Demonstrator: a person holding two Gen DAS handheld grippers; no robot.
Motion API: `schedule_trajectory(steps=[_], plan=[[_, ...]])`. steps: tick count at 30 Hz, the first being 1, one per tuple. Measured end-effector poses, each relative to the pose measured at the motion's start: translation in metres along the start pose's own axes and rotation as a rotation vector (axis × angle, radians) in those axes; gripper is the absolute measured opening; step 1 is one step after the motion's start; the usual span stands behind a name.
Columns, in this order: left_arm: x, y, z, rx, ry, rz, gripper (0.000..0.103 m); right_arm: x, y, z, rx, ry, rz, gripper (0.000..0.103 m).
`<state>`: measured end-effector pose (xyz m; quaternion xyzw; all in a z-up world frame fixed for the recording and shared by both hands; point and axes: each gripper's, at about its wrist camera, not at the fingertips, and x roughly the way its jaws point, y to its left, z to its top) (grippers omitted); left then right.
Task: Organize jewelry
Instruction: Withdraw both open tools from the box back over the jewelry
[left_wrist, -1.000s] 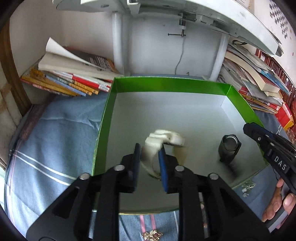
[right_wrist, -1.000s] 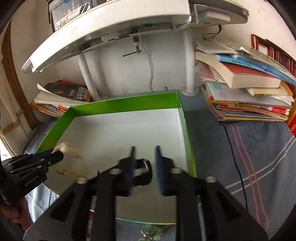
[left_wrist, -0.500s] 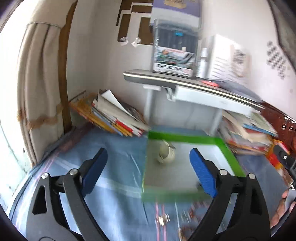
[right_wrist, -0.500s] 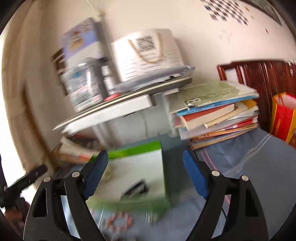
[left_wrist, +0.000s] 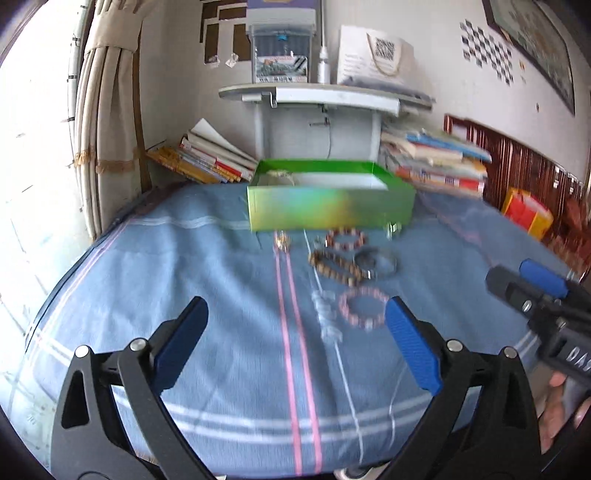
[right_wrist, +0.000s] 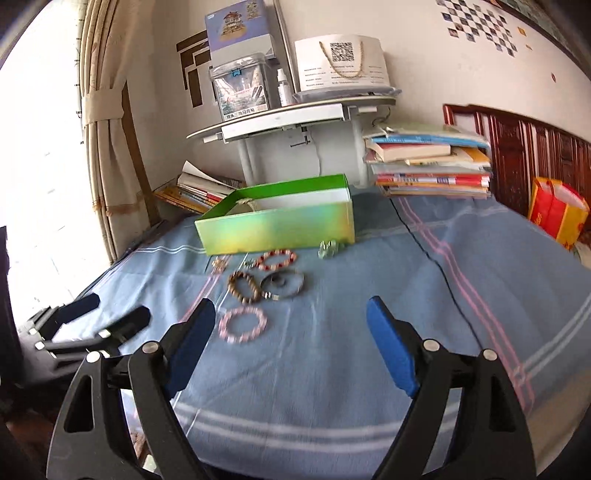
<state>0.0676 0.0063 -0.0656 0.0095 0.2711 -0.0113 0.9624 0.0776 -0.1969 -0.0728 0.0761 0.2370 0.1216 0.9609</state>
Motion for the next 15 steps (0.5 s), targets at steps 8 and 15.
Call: schedule_trajectory(steps=[8,15], plan=[[-0.015,-0.004,-0.017,-0.04,0.013,-0.048,0.096,-0.021,-0.004,-0.023,0.014,0.011,-0.007,0.082],[-0.023,-0.008,-0.015,-0.026,-0.002,-0.049,0.096,-0.027,-0.006,-0.018,0.027,-0.015,-0.001,0.082]])
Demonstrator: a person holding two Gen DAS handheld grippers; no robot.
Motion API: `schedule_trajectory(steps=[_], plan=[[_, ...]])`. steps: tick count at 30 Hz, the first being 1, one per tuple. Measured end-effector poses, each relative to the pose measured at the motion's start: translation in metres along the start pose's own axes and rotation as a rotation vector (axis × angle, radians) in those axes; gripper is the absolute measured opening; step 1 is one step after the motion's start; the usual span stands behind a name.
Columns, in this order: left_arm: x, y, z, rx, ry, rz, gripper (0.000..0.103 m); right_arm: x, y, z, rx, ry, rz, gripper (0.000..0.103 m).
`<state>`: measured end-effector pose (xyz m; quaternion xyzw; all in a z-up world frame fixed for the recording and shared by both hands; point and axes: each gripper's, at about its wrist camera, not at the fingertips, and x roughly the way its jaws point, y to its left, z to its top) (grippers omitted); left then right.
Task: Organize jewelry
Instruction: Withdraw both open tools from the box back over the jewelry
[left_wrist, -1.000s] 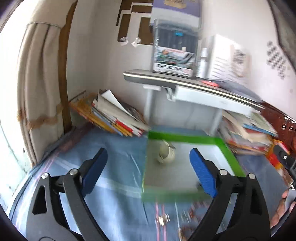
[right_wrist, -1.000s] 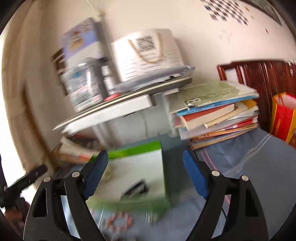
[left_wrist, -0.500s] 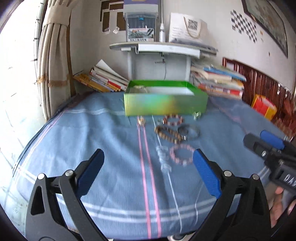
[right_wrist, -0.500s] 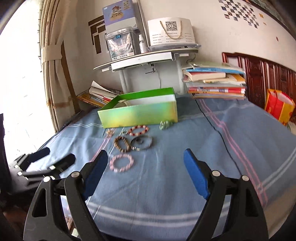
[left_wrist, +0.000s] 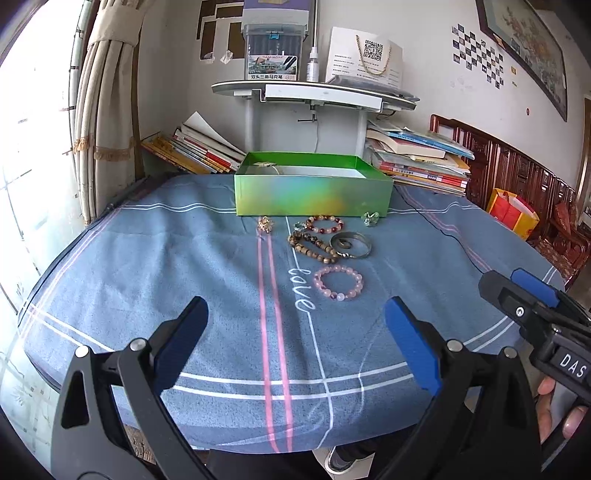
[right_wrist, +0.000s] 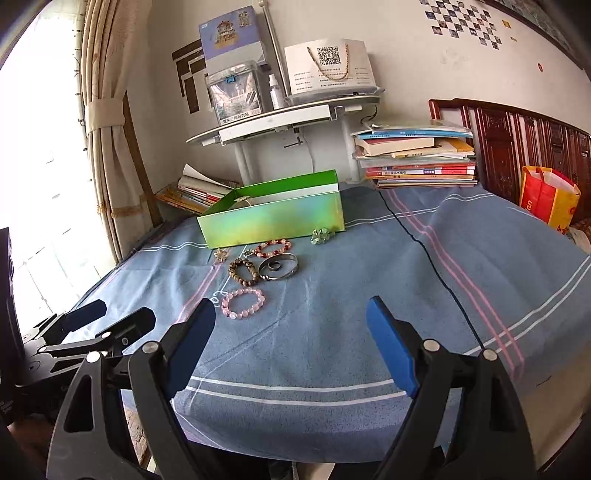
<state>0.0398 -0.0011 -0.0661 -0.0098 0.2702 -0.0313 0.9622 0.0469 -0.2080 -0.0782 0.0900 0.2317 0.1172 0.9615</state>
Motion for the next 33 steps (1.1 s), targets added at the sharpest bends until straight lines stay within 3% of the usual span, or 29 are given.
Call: schedule_trajectory(steps=[33], plan=[[0.023,-0.001,-0.002,0.004,0.05,-0.013,0.096,0.014,-0.008,-0.007,0.024,0.043,0.003,0.082]])
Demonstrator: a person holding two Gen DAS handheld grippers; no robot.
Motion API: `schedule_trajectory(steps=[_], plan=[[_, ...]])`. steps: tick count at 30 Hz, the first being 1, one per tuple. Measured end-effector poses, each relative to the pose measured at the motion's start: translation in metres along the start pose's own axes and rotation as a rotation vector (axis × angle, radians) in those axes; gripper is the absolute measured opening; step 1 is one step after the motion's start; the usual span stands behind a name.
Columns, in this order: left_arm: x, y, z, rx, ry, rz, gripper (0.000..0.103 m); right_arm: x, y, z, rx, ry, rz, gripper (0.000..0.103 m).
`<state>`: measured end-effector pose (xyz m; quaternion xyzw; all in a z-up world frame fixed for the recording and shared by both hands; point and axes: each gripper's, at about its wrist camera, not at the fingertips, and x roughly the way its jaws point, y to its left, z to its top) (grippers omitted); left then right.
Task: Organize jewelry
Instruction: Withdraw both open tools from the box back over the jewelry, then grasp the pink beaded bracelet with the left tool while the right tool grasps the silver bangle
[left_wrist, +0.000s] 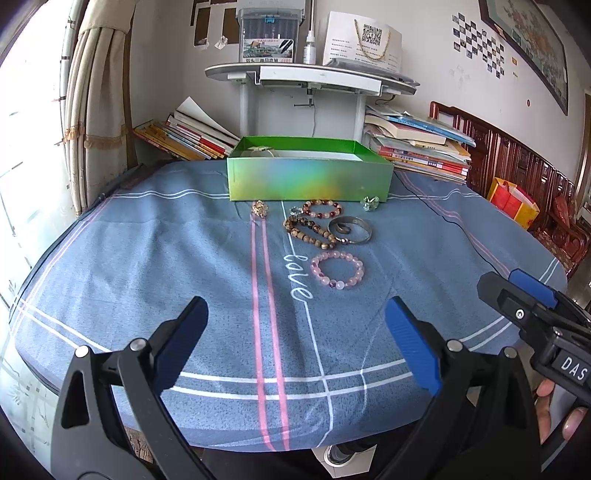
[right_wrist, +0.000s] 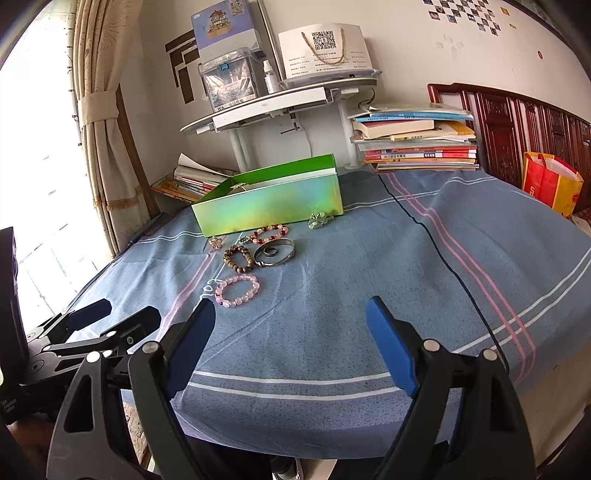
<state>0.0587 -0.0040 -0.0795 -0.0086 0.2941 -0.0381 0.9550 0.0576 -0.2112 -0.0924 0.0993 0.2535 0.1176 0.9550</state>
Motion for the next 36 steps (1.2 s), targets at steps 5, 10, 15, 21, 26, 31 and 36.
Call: schedule_trajectory(steps=[5,10,15,21,26,31,36], plan=[[0.019,-0.005,0.007,0.017,0.018,-0.014,0.095,0.008,-0.007,-0.001,0.007,0.017,-0.007,0.082],[0.048,-0.01,0.022,0.031,0.05,-0.025,0.083,0.018,-0.013,-0.001,0.008,0.03,-0.013,0.082],[0.081,-0.012,0.036,0.019,0.112,-0.019,0.067,0.029,-0.017,0.002,0.004,0.05,-0.012,0.082],[0.119,-0.012,0.038,0.016,0.228,-0.025,0.05,0.042,-0.018,0.009,-0.014,0.073,-0.004,0.082],[0.122,-0.017,0.037,0.043,0.242,-0.011,0.05,0.052,-0.02,0.021,-0.023,0.081,-0.005,0.082],[0.122,-0.016,0.04,0.052,0.242,-0.01,0.04,0.064,-0.018,0.039,-0.054,0.089,-0.018,0.082],[0.124,-0.008,0.041,0.04,0.245,-0.023,0.011,0.094,-0.012,0.057,-0.106,0.15,-0.035,0.082]])
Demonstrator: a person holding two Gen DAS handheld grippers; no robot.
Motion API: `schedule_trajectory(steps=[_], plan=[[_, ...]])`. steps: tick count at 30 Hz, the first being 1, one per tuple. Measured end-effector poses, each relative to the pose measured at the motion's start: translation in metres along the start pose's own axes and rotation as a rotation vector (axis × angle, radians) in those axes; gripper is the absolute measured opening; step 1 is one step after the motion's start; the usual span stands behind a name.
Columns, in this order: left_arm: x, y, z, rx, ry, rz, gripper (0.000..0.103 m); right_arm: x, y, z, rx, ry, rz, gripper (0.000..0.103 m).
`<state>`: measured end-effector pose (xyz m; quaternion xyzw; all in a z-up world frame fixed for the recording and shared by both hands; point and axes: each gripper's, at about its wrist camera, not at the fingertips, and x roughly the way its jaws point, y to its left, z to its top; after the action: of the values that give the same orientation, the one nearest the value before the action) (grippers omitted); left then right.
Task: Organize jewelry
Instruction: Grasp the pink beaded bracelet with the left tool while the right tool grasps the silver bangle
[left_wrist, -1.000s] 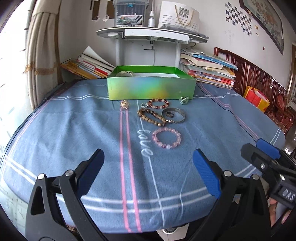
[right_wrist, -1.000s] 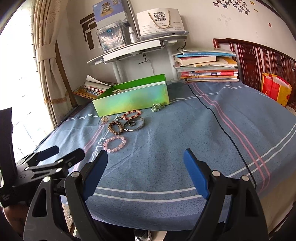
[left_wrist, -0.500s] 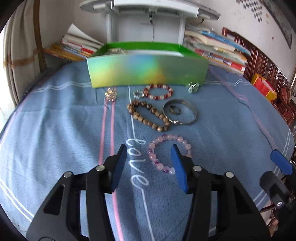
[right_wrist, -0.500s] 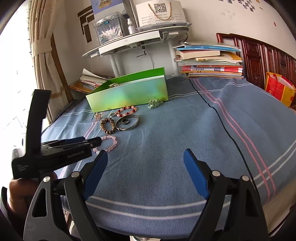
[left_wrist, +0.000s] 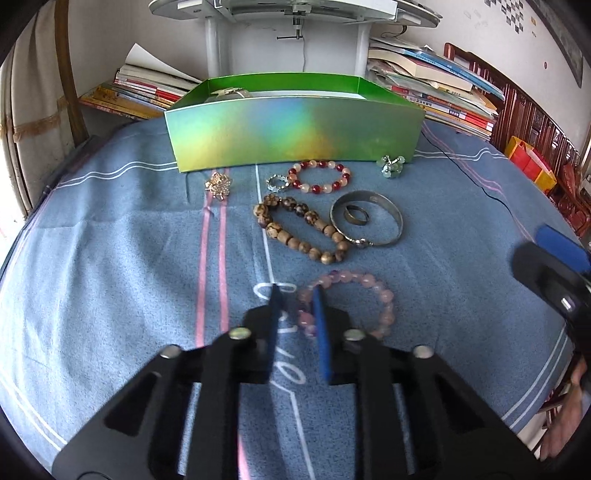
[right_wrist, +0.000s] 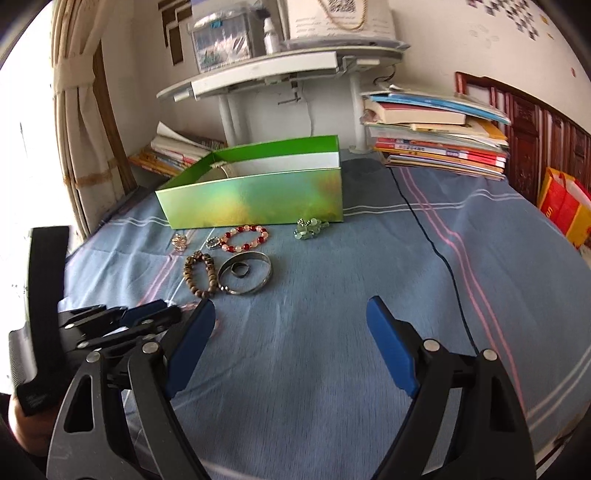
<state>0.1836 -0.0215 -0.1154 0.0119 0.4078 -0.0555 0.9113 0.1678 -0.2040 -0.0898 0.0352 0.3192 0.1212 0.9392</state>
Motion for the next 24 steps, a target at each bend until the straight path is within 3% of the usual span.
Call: schedule_trajectory(steps=[8,10,12,16,20,24], plan=[[-0.001,0.017,0.003,-0.084,-0.025,-0.108,0.008,0.072,0.014,0.031,-0.138,0.116,-0.069,0.082],[-0.006,0.021,0.005,-0.101,-0.052,-0.118,0.008,0.089,0.013,0.033,-0.128,0.153,-0.062,0.074],[-0.014,0.029,0.009,-0.122,-0.078,-0.125,0.008,0.107,0.012,0.034,-0.118,0.219,-0.041,0.052],[-0.029,0.04,0.014,-0.151,-0.122,-0.135,0.008,0.118,0.014,0.036,-0.125,0.244,-0.056,0.043],[-0.035,0.047,0.016,-0.172,-0.147,-0.132,0.008,0.123,0.022,0.035,-0.155,0.239,-0.043,0.004],[-0.037,0.052,0.013,-0.181,-0.151,-0.13,0.008,0.117,0.021,0.038,-0.124,0.215,-0.026,0.004]])
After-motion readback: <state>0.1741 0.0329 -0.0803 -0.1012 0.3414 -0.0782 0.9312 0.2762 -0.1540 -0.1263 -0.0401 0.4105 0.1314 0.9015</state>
